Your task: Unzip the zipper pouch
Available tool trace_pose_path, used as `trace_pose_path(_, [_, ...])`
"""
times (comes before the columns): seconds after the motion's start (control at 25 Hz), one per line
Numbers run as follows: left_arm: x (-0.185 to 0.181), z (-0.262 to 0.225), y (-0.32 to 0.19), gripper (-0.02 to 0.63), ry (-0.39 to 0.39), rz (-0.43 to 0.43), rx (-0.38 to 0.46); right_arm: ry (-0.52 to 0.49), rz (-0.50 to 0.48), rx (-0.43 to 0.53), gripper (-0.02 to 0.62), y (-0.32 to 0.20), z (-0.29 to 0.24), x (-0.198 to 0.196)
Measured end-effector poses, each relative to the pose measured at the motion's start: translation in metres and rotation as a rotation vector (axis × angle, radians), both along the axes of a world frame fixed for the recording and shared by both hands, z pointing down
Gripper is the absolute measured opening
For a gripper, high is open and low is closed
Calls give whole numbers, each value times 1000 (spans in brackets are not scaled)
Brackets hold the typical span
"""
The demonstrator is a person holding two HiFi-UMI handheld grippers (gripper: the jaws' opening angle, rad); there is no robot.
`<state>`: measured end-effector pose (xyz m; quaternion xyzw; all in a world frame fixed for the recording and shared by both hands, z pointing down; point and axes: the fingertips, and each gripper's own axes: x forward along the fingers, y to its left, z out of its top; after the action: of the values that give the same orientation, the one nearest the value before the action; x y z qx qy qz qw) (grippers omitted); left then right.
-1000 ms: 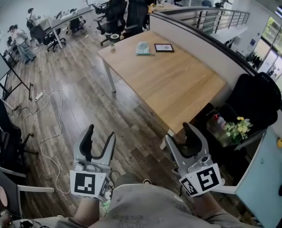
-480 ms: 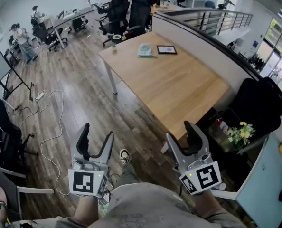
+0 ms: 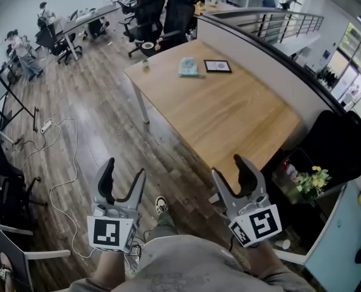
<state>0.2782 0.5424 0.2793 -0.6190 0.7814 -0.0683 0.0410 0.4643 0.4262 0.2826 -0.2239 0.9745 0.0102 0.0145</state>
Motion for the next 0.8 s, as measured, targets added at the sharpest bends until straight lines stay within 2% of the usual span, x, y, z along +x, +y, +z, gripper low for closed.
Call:
trace_pose_path(0.4, [-128, -6, -80, 299, 16, 58, -26, 55, 37, -20, 241, -76, -4, -130])
trace_pose_path(0.8, [-245, -12, -138, 298, -1, 90, -41, 58, 94, -19, 241, -134, -9, -240])
